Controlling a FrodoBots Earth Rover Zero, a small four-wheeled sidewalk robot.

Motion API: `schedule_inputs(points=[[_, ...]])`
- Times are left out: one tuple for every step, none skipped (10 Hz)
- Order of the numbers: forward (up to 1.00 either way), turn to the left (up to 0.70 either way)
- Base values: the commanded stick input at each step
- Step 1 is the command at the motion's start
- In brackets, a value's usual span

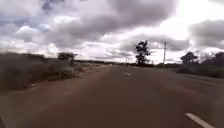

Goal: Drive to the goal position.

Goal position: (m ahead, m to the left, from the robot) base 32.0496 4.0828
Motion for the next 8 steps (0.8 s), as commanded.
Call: schedule_inputs(points=[[0.70, 0.03], [0.70, 0.03], [0.70, 0.03], [0.70, 0.03], [0.70, 0.03], [0.70, 0.03], [0.70, 0.03], [0.70, 0.03]])
